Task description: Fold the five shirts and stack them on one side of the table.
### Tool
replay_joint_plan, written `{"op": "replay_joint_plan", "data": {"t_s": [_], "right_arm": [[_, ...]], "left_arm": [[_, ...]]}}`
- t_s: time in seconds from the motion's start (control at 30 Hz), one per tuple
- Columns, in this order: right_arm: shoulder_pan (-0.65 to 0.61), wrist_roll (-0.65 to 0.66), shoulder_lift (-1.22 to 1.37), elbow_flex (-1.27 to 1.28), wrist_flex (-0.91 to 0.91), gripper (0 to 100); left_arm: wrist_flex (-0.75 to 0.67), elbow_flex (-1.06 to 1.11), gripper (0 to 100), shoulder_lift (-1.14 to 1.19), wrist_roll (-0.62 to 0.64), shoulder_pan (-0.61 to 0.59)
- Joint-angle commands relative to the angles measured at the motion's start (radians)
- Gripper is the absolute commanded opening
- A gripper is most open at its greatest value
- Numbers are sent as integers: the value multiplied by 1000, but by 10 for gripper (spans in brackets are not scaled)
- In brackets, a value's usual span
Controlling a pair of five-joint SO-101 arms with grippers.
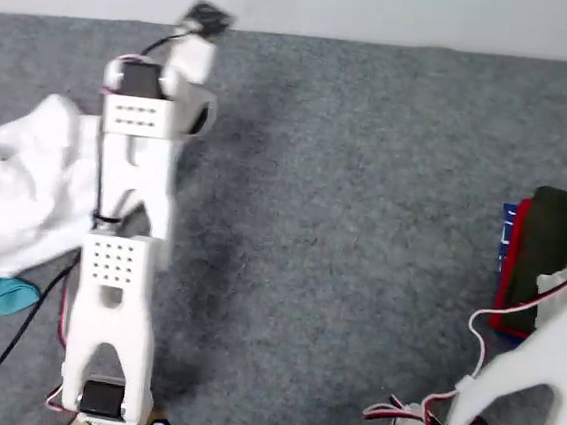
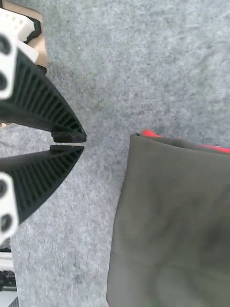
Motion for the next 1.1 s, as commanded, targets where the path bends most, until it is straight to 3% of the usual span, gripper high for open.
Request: {"op": "replay_joint_plan", "data": {"t_s": [0.0, 0.13, 0.3, 0.43, 0.77, 1.07], "right_arm": [[12, 15, -56, 60, 38, 14], [12, 101, -102, 172, 38, 14], [12, 120, -194, 259, 27, 14], [12, 120, -231, 284, 27, 14], [7, 115, -243, 315, 27, 14], [-1, 112, -243, 311, 30, 14]], "left_arm": [[18, -45, 13, -135, 25, 163], [20, -45, 13, -212, 46, 338], [21, -42, 13, -333, 46, 540], [20, -44, 13, -427, 41, 632], [-32, -274, 13, -660, 43, 603], [23, -234, 13, -704, 46, 405]]}}
